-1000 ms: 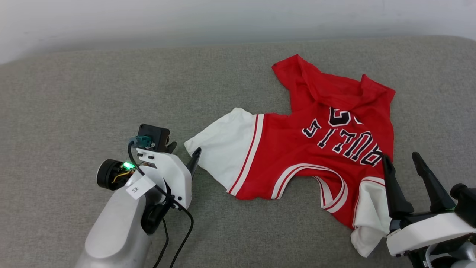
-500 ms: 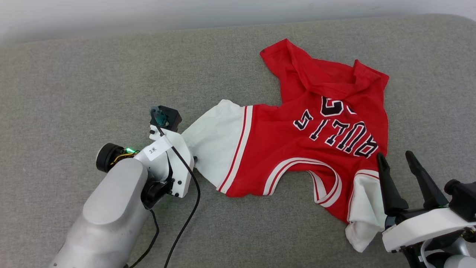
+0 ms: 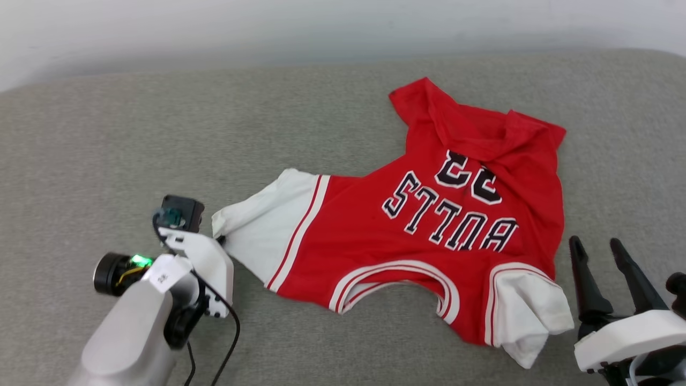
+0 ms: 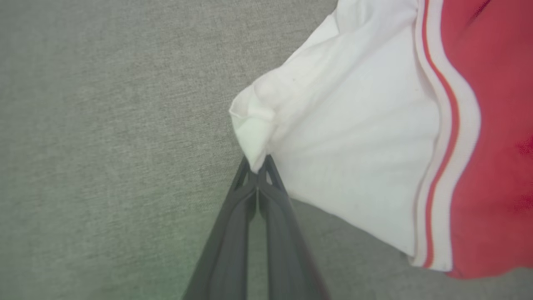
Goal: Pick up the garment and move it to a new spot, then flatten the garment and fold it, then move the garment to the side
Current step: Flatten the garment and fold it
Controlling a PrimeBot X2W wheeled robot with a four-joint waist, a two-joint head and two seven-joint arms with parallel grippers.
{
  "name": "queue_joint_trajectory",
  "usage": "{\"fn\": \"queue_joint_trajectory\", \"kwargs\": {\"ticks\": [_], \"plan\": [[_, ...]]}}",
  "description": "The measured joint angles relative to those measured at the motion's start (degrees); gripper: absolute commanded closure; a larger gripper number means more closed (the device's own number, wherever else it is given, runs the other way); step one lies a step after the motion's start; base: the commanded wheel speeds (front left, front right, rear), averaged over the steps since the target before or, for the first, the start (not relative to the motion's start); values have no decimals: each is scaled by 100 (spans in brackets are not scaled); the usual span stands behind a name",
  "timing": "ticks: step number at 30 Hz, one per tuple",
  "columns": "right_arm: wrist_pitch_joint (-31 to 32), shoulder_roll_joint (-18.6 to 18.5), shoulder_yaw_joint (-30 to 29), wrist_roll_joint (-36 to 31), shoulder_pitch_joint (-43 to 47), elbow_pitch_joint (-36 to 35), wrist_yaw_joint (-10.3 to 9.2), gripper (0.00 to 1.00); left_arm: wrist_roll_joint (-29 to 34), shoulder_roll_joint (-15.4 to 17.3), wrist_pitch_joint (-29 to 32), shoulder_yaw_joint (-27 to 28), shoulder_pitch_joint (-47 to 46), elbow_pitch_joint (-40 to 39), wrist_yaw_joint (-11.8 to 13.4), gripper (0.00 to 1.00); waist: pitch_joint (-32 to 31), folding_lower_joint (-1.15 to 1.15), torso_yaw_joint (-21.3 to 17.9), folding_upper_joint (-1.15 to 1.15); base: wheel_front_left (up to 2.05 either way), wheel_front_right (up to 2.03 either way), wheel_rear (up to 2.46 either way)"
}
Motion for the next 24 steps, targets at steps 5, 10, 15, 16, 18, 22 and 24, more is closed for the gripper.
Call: {"fn": "queue_joint_trajectory", "kwargs": {"ticks": [5,10,15,16,18,22,24], "plan": [[88,1,-216,-4,101,67,0,0,-113,136,-197,199,676,-474,354,100,-189,0,233,0,0,0,0],[175,0,-365,-75,159,79,0,0,-333,268,-332,502,1495,-967,753,100,-409,0,419,0,0,0,0],[283,2,-413,-131,250,57,0,0,-578,299,-486,745,2181,-1360,1002,100,-605,0,538,0,0,0,0],[308,2,-425,-152,270,48,0,0,-591,276,-537,755,2281,-1429,1020,100,-639,-1,552,0,0,0,0],[355,2,-446,-153,307,38,0,0,-636,205,-681,760,2393,-1525,1016,93,-696,0,576,0,0,0,0],[457,2,-481,-178,365,26,0,0,-592,34,-1117,726,2476,-1781,1009,0,-822,-1,599,0,0,0,0],[503,2,-491,-202,397,14,0,0,-500,16,-1412,721,2483,-1909,1009,0,-879,-1,600,0,0,0,0]]}}
